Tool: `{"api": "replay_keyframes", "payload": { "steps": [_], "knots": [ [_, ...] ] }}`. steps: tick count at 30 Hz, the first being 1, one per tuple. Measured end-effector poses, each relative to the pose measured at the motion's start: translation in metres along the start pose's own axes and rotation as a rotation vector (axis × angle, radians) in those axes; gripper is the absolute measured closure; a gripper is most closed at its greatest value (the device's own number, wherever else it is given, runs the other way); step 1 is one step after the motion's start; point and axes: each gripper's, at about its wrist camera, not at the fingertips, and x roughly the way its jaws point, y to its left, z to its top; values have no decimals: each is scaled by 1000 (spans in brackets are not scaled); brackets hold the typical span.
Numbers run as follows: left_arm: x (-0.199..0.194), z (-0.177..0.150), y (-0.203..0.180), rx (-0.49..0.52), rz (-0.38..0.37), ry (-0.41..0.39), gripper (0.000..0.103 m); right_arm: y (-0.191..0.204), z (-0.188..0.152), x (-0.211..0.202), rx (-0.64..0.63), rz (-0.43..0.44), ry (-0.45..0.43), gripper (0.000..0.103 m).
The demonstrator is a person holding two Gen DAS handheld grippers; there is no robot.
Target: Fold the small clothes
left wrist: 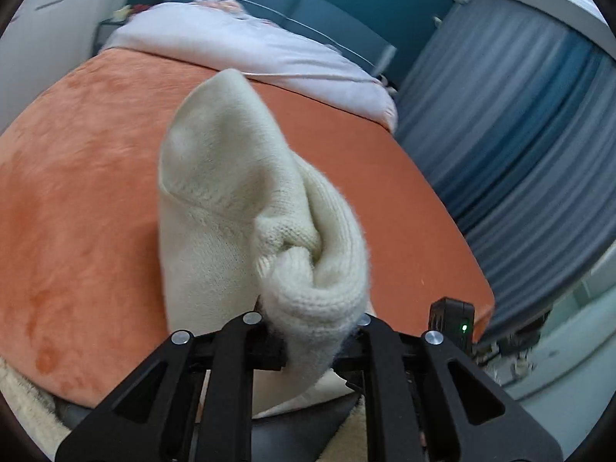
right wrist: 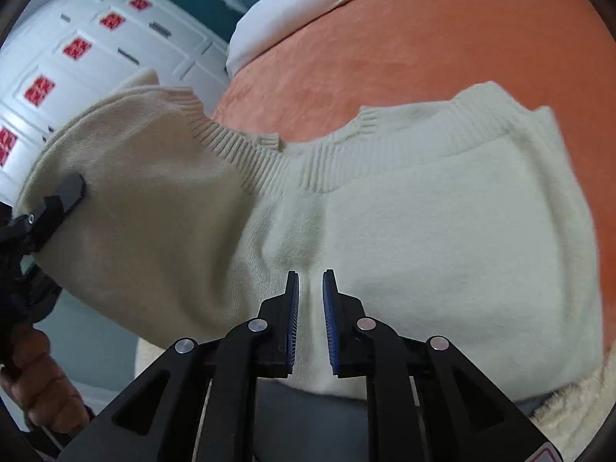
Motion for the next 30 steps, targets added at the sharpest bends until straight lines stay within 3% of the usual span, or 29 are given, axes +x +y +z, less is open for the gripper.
{"api": "replay_keyframes", "payload": {
  "steps": [3, 5, 7, 8, 10, 11, 12, 15, 20, 22, 23, 25, 26, 27, 30],
  "knots": [
    [59, -30, -48, 135, -44, 143, 86, -36, -7, -50, 61, -60, -79, 83],
    [108, -57, -61, 215, -17, 269, 78, -65, -14, -76, 117, -92, -110, 74],
    [131, -84, -62, 267, 59, 356, 77, -90, -19, -93, 192, -94, -122, 70],
    [130, -94, -60, 280, 73, 370, 67, -97, -21, -97, 219, -80, -123, 67],
    [111, -103, -57, 327, 93, 320, 39, -101, -25, -105, 239, -45, -139, 51],
    [99, -105, -54, 355, 131, 284, 18, -100, -23, -100, 247, -19, -148, 37],
    [88, -110, -52, 372, 161, 253, 14, -101, -24, -99, 258, 21, -153, 29],
    [64, -119, -31, 406, 239, 247, 13, -101, -19, -71, 297, 128, -89, 28],
    [64, -125, 11, 338, 347, 321, 11, -83, -6, 9, 297, 118, 70, 27],
    [63, -134, 24, 322, 364, 353, 11, -70, -2, 23, 268, 129, 105, 58],
    [64, -134, 25, 329, 378, 342, 12, -59, 5, 23, 224, 103, 93, 81],
    [63, -128, 23, 335, 385, 296, 26, -27, 24, -1, 111, 127, -7, 84],
    [62, -124, 23, 324, 375, 291, 42, -12, 34, -23, 64, 179, -72, 86],
    [64, -122, 26, 300, 382, 298, 51, 1, 40, -42, 23, 195, -118, 86],
    [65, -112, 43, 161, 335, 302, 52, 10, 45, -79, -68, 134, -227, 86]
  ]
}}
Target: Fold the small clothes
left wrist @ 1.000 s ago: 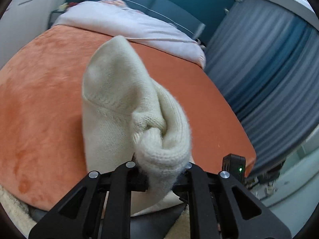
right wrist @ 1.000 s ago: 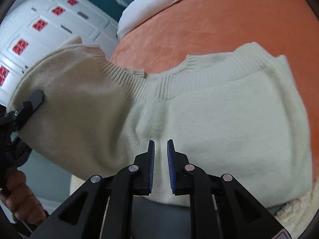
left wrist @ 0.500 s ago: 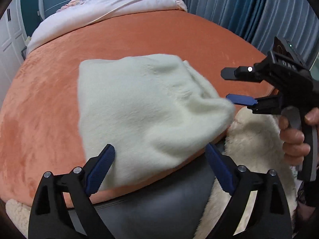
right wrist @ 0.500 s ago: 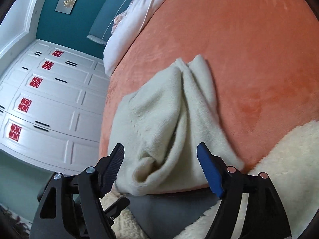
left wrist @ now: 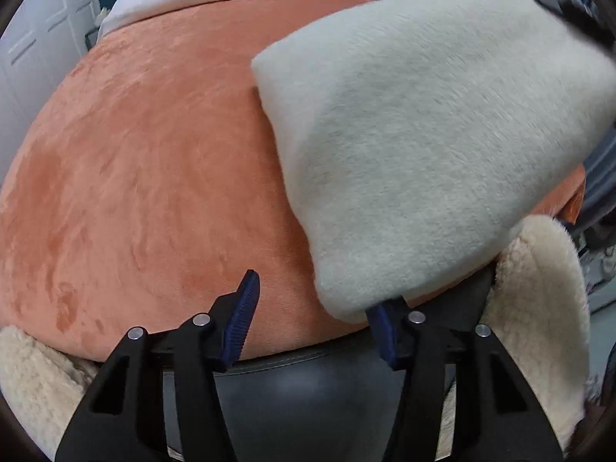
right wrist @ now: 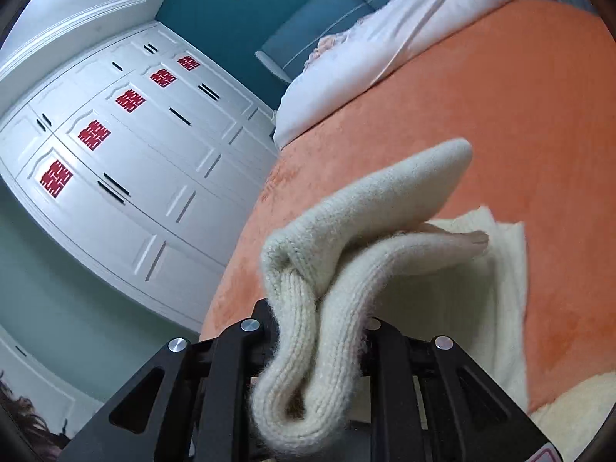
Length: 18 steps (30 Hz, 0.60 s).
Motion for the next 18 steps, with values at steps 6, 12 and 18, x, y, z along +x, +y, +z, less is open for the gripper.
{"api": "replay_keyframes", "payload": {
  "steps": [6, 12, 18],
  "knots": [
    [18, -9, -19, 58, 52, 81, 56, -132, -66, 36, 246, -313, 216, 86],
    [-21, -6, -19, 75, 18, -22, 49, -116, -61, -6, 242, -363, 141, 67],
    [-67, 5, 4, -20, 14, -158, 28, -36, -47, -33, -13, -444, 17, 68]
  ]
}}
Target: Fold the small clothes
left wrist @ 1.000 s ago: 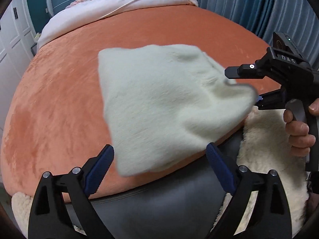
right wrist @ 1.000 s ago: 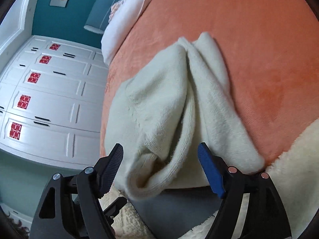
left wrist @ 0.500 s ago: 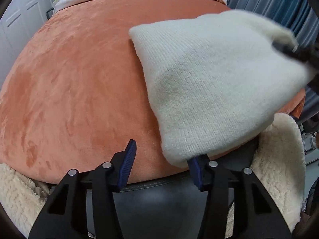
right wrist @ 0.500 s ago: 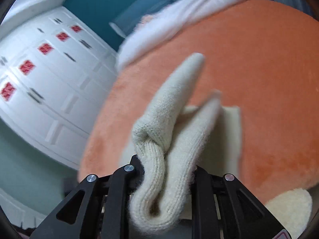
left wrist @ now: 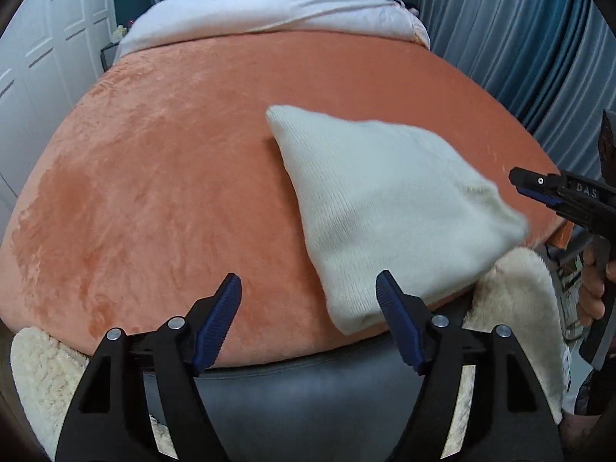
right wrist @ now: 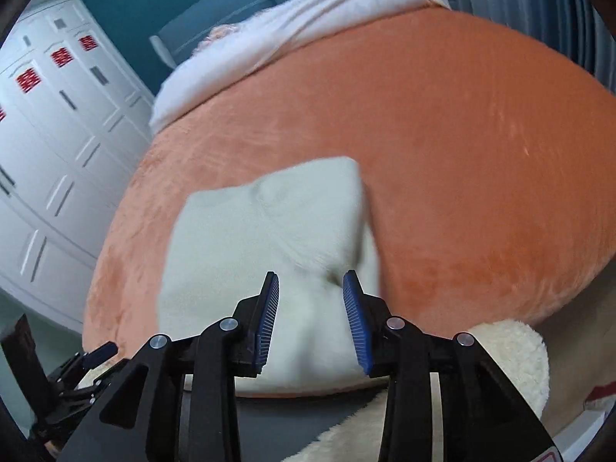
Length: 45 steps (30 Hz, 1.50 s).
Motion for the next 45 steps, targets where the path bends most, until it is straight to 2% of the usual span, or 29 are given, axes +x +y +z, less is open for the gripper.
{"api": "replay_keyframes", "payload": {
  "steps": [2, 4, 5, 6, 7, 9, 10, 13, 14, 16, 18, 19, 20, 21, 23, 25, 26, 28, 30, 31, 32, 33, 35, 37, 39, 41, 43, 44, 45],
  "knots": [
    [-11, 9, 13, -67, 24, -40, 24, 31, 17, -5, -51, 73, -31, 71],
    [-11, 19, 28, -129, 50, -51, 24, 69, 25, 7, -136, 135, 0, 77],
    [-11, 22, 32, -150, 63, -52, 24, 83, 23, 19, -180, 142, 17, 83],
    [-11, 24, 37, -163, 75, -57, 24, 92, 21, 37, -209, 135, 49, 83],
    [-12, 25, 38, -169, 88, -59, 24, 100, 14, 60, -225, 131, 115, 83],
    [-13, 27, 42, -181, 105, -59, 24, 110, -13, 132, -263, 102, 348, 84],
    [-14, 26, 43, -188, 104, -60, 24, 108, -27, 154, -279, 88, 402, 86],
    [-13, 23, 42, -180, 116, -49, 21, 109, -16, 140, -252, 113, 414, 90],
    [-11, 22, 43, -176, 121, -45, 17, 104, -6, 126, -211, 121, 379, 95],
    [-8, 19, 40, -169, 111, -42, 17, 93, 11, 89, -166, 135, 263, 95],
    [0, 19, 34, -160, 97, -25, 17, 73, 16, 70, -150, 53, 191, 95],
    [3, 19, 29, -154, 83, -20, 17, 59, 14, 75, -146, -16, 194, 95],
    [7, 20, 23, -144, 69, -19, 17, 50, 7, 88, -157, -91, 228, 96],
    [10, 20, 17, -131, 61, -18, 17, 34, -5, 110, -175, -151, 296, 103],
    [15, 23, 3, -97, 48, -14, 17, 16, -11, 110, -97, -81, 297, 103],
    [18, 27, -10, -57, 49, -20, 17, 11, 3, 79, 13, -26, 243, 101],
    [19, 29, -16, -41, 47, -24, 17, 9, 9, 60, 35, -14, 180, 99],
    [25, 33, -28, -13, 40, -32, 17, 7, 18, 39, 11, -52, 128, 99],
    [38, 36, -38, 3, 49, -13, 17, -5, 16, 48, -55, -152, 160, 103],
    [49, 36, -43, 5, 55, 14, 17, -12, 10, 68, -79, -188, 221, 103],
    [60, 37, -47, 5, 58, 44, 17, -20, 2, 87, -78, -192, 288, 103],
    [73, 36, -49, 4, 67, 79, 17, -27, -2, 93, -47, -170, 297, 103],
    [93, 33, -53, 7, 90, 143, 17, -28, 8, 80, -6, -136, 278, 103],
    [107, 29, -50, -12, 108, 198, 17, -28, 18, 60, 50, -95, 218, 103],
    [109, 27, -44, -57, 78, 212, 17, -28, 27, 45, 84, -40, 172, 93],
    [110, 26, -42, -79, 66, 221, 17, -27, 37, 40, 68, -38, 136, 88],
    [110, 26, -43, -82, 71, 222, 17, -27, 46, 47, 56, -54, 121, 68],
    [109, 26, -44, -80, 73, 218, 17, -23, 41, 58, 57, -60, 124, 49],
    [107, 26, -45, -78, 76, 215, 17, -26, 41, 69, 60, -55, 139, 43]
  ]
}}
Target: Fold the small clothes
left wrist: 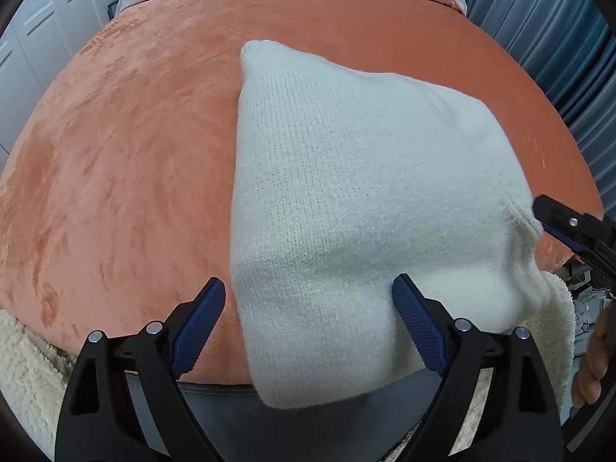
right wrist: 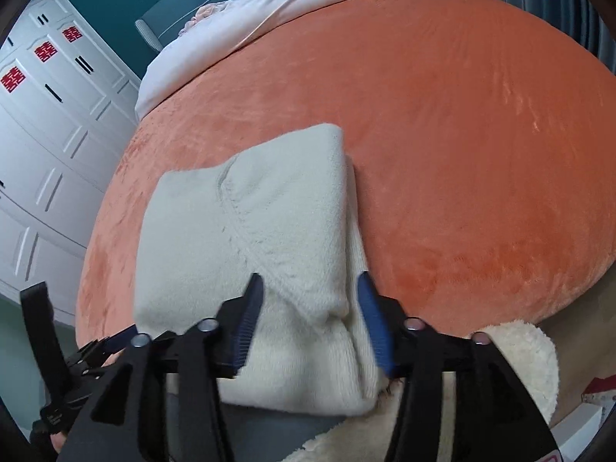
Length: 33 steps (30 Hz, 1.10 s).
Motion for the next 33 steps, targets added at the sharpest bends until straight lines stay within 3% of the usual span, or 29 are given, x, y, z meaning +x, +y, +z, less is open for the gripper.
{"api": "replay_keyframes", "payload": {
  "steps": [1, 2, 3, 5, 8, 11, 13, 17, 18, 20, 22, 24, 27, 33],
  "knots": [
    [-2, 0, -2, 4, 0, -3, 17, -2, 1, 14, 4, 9, 29, 43],
    [-4, 1, -1, 7, -1, -7, 17, -2, -3, 25, 9, 5, 62, 56],
    [-7, 1, -2, 10, 2, -12, 17, 0, 0, 31, 0, 5, 78, 77],
    [-14, 1, -5, 24, 10, -32, 16, 16, 5, 16, -51, 19, 19, 85],
    [-18, 3, -6, 34, 20, -55, 14, 30, 12, -33, -108, 55, -136, 86],
    [-10, 5, -10, 35, 17, -31, 14, 14, 12, -14, -74, 39, -76, 85],
    [-5, 4, -15, 29, 7, -11, 14, -5, 1, 40, -83, -51, 78, 80],
    [-6, 2, -20, 39, 10, -8, 14, -8, 1, 25, -18, 0, 33, 75],
    [-7, 3, -20, 39, 9, -13, 14, -5, 1, 17, -12, -3, 14, 67],
    [-5, 4, -19, 29, 11, -9, 14, 1, -2, 10, -32, -26, 7, 64],
    [-3, 6, -18, 22, 14, -2, 14, 2, -7, 7, -47, -63, 2, 56],
    [-4, 5, -17, 23, 19, -6, 14, 2, -11, 12, -60, -87, 16, 42],
    [-1, 5, -18, 21, 20, 0, 13, -7, -22, 28, -50, -74, 75, 39],
    [4, 10, -13, -4, -2, 4, 8, -15, -19, 37, -3, -25, 91, 29]
  ]
}}
